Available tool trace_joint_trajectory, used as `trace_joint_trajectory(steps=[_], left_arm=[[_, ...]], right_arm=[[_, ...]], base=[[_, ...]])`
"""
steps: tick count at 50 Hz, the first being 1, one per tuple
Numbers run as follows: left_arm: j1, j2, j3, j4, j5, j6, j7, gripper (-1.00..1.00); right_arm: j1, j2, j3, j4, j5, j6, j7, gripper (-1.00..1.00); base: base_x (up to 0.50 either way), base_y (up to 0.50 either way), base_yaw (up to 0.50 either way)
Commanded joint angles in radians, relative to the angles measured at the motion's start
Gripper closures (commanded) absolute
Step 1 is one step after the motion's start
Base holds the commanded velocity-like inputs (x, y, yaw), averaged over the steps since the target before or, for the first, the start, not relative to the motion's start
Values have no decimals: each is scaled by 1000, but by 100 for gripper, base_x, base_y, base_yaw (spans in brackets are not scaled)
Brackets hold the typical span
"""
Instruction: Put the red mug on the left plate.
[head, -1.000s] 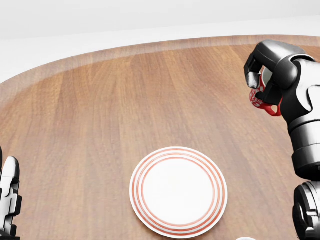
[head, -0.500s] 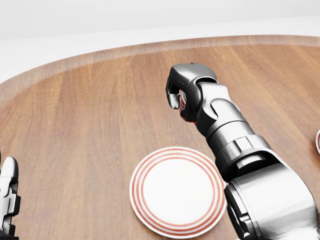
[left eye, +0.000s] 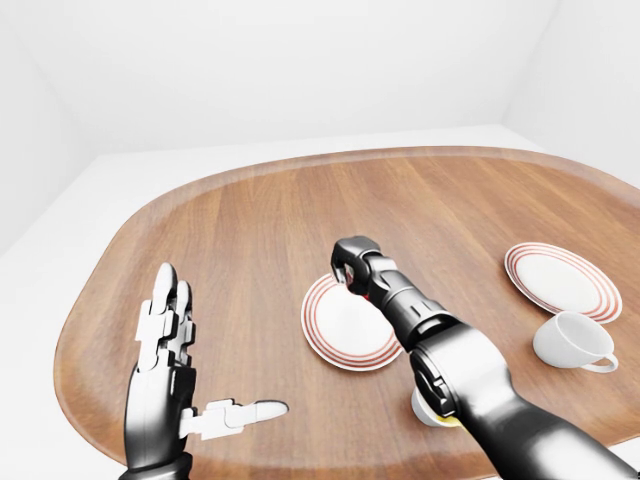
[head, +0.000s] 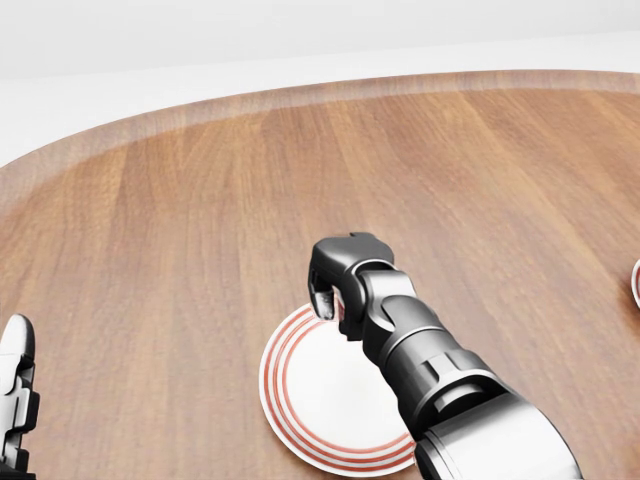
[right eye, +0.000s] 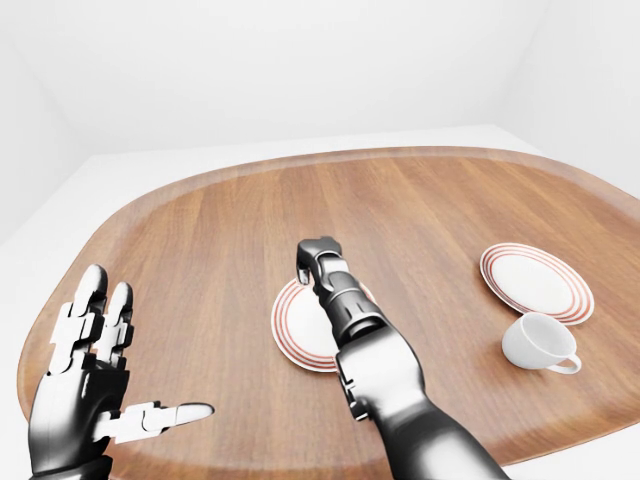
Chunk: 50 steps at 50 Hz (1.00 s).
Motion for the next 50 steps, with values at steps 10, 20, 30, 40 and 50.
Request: trace_joint_trajectory(steps=[10, 20, 30, 40, 50], left_arm=[[-5, -11, 15, 9, -9, 0, -16, -100], [-4, -15, 18, 10, -11, 0, -21, -100], [1, -23, 27, 9, -19, 0, -28, -100], [-2, -26, 30, 12, -16, 0, -29, -100], [-3, -29, 34, 16, -18, 0, -32, -100]], right_arm=[[162, 42, -32, 31, -40, 10, -46, 100], [180, 40, -60, 33, -41, 13, -72, 100], [173, 42, -88, 34, -44, 11, -271, 100], [167, 46, -86, 33, -46, 11, -345, 100], [171, 52, -85, 34, -47, 13, -327, 100]], base=[[0, 0, 0], [0, 0, 0], [0, 0, 0], [0, 0, 0], [0, 0, 0]])
